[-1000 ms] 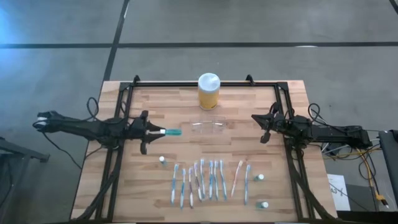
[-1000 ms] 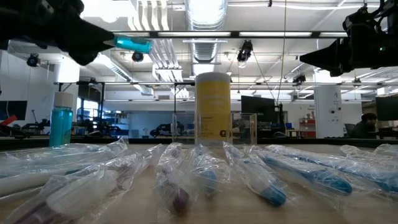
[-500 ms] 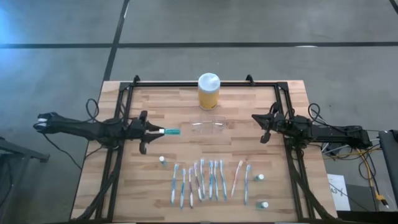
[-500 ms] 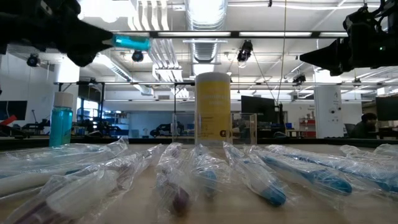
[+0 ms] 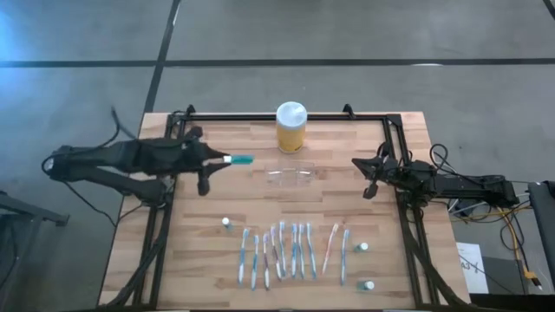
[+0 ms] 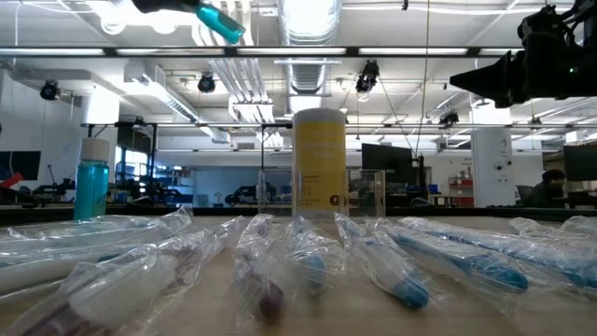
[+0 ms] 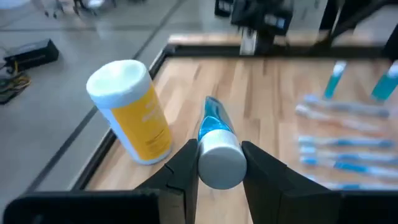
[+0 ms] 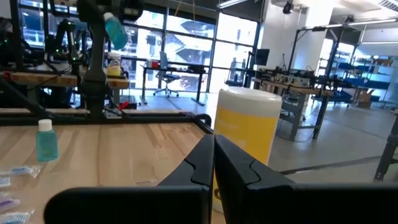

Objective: Pick & Place toothbrushing station
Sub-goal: Put the blue mouthwash into the transparent organizer

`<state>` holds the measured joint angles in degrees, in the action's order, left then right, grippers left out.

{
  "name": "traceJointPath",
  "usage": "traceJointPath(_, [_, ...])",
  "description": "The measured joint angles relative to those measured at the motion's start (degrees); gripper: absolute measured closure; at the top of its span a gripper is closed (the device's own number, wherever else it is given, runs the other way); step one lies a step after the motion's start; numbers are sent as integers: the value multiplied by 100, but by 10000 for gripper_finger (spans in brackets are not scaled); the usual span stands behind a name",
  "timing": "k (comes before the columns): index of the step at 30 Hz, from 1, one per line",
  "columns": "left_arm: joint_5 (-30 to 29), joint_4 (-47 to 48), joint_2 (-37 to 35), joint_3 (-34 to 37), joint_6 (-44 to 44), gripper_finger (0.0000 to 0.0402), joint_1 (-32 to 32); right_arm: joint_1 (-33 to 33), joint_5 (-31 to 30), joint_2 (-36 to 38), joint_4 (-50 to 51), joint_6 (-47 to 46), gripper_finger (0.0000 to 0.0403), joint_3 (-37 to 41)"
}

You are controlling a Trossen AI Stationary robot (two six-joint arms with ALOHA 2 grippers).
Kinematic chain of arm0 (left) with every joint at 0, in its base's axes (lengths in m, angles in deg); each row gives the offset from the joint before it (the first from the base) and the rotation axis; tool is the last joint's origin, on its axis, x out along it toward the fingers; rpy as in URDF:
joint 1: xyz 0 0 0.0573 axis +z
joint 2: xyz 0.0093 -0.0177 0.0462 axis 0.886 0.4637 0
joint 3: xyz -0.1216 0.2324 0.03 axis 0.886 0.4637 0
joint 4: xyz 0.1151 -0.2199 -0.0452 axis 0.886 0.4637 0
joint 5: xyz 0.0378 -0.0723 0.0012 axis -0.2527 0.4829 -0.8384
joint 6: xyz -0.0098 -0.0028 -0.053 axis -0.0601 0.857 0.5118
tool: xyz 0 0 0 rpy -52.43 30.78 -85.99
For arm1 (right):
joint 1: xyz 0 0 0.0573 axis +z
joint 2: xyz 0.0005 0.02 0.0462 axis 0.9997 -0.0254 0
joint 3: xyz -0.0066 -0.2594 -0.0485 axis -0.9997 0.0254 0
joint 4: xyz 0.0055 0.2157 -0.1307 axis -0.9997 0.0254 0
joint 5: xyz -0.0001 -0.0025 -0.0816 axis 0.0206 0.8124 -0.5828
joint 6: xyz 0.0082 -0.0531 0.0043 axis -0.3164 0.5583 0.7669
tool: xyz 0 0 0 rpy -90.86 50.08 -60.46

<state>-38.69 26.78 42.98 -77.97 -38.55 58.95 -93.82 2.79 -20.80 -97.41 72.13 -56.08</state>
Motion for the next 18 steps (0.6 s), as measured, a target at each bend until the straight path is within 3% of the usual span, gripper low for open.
traceJointPath(3, [46, 835, 852, -1015, -262, 304, 66, 0, 0, 2, 1, -2, 394, 0])
traceJointPath(12, [1043, 2420, 3204, -3781, -1336, 304, 558, 0, 0, 2, 3, 0, 394, 0])
traceJointPath(18, [1414, 3162, 4441, -4890, -2377, 304, 956, 0, 0, 0, 21, 0, 394, 0])
